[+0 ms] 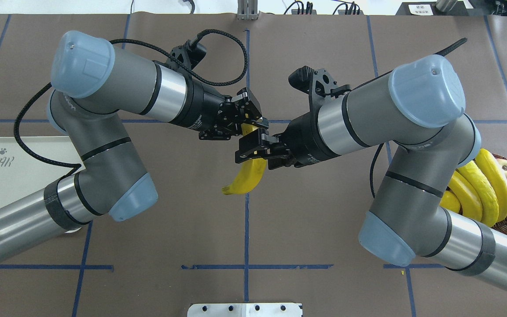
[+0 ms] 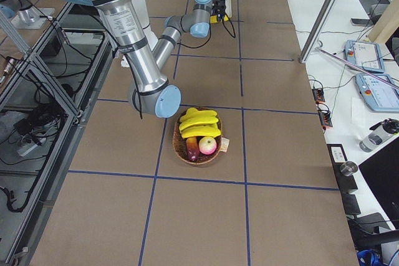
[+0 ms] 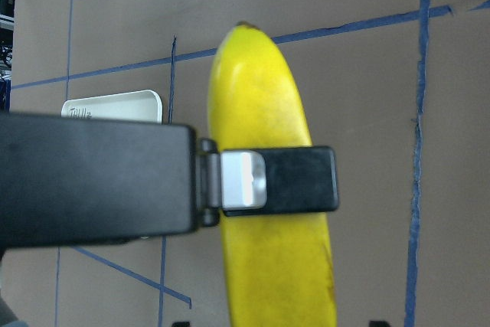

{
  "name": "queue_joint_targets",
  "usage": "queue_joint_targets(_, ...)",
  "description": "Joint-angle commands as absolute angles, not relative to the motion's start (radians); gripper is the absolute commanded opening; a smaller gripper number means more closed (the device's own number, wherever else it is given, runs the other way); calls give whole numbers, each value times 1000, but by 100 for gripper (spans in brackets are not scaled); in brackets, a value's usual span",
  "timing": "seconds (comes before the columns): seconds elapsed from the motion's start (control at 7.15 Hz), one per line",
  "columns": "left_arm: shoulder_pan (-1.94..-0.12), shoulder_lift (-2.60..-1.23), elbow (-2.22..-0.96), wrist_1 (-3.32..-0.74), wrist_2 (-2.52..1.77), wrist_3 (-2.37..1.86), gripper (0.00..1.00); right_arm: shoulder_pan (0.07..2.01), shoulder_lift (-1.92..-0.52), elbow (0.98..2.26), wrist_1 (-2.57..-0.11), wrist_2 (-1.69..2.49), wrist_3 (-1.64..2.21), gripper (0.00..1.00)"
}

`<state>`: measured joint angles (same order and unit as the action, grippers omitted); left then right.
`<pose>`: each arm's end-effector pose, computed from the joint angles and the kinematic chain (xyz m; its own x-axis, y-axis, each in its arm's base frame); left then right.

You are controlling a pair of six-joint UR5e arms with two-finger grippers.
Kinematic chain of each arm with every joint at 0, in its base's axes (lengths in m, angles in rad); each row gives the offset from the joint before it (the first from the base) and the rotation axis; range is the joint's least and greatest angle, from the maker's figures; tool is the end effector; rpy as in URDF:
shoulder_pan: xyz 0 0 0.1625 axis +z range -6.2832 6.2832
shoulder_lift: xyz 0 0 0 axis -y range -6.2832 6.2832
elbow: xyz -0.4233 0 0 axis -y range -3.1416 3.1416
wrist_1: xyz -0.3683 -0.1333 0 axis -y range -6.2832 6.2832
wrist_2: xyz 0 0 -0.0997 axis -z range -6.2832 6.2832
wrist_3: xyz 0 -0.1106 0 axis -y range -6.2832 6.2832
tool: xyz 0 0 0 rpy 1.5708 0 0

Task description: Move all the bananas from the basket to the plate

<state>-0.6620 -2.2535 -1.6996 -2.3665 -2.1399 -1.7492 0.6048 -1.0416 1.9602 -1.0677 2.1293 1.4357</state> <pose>0.4359 -0.4331 0.1208 -0.0448 -0.1546 -0.9870 0.0865 0.9836 -0.1580 -0.4057 -0.3712 0.1505 0.1280 -0.0504 0.9905 -0.0342 0.9979 0.0552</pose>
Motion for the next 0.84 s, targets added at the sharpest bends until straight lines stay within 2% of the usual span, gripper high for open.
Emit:
queue_joint_targets(0.0, -666, -2250, -1698, -2364, -2140, -1743, 0, 606, -1042, 1965, -1066, 2131, 1440, 100)
queue_joint_targets(0.28, -721, -2221, -1697, -2269, -2149, -1738, 0, 629, -1051, 2006, -1069, 2129, 1442, 100)
queue_joint_targets(0.7, -886, -1961, -1747, -2175, -2187, -1557, 0, 742, -1136, 2051, -1083, 2137, 1437, 100)
